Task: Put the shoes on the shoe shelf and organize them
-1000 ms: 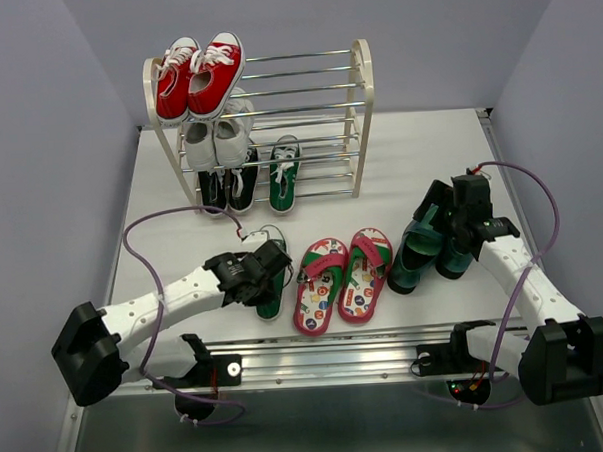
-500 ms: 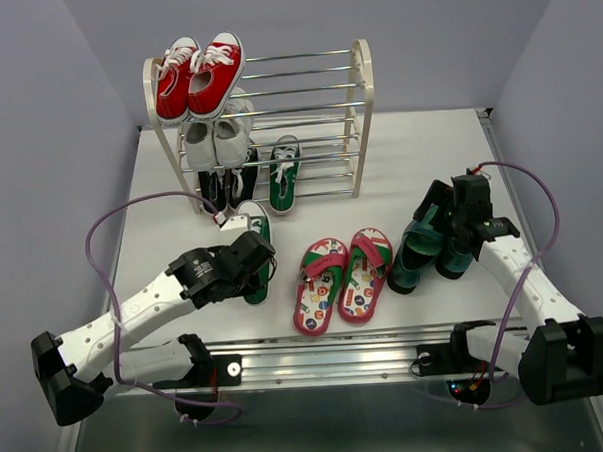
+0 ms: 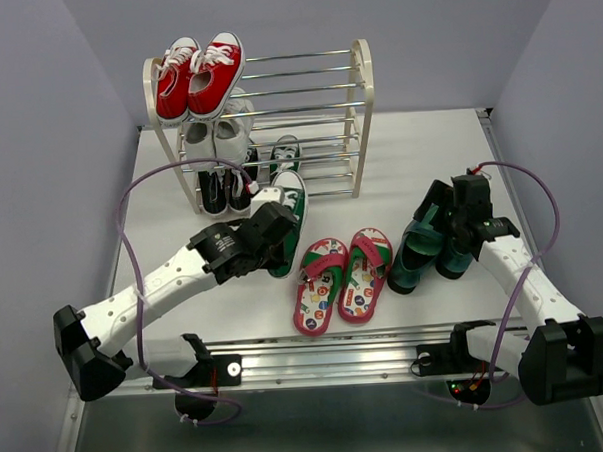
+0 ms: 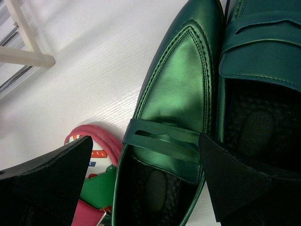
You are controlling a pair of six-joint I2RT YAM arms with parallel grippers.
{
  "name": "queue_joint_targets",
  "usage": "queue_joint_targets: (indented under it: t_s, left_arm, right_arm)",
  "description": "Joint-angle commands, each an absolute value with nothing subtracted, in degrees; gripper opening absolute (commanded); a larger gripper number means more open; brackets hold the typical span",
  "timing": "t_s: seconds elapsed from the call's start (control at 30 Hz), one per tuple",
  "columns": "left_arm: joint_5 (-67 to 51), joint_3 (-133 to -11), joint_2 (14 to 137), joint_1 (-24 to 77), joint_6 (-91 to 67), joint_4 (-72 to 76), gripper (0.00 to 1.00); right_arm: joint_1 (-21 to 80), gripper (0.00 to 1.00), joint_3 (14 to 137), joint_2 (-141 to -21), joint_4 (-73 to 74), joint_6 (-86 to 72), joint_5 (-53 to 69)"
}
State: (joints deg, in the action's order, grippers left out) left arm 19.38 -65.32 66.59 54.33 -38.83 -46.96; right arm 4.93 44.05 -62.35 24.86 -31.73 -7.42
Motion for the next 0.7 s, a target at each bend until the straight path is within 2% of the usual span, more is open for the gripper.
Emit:
queue_joint_targets:
  t_s: [0.0, 0.2, 0.67]
  left_arm:
    - [19.7, -70.0, 68.7, 54.7, -34.1, -39.1, 0.0]
    - [19.9, -69.8, 73.1, 54.7, -32.8, -31.2, 0.0]
    - [23.6, -79.6, 89.0, 53.0, -31.6, -29.0, 0.0]
  right_arm:
    - [4.8, 1.0, 44.0, -61.8, 22.6, -31.6, -8.5]
    - [4.8, 1.0, 43.6, -62.3, 22.1, -31.6, -8.0]
    - [4.8, 1.0, 43.2, -62.2, 21.5, -31.3, -6.8]
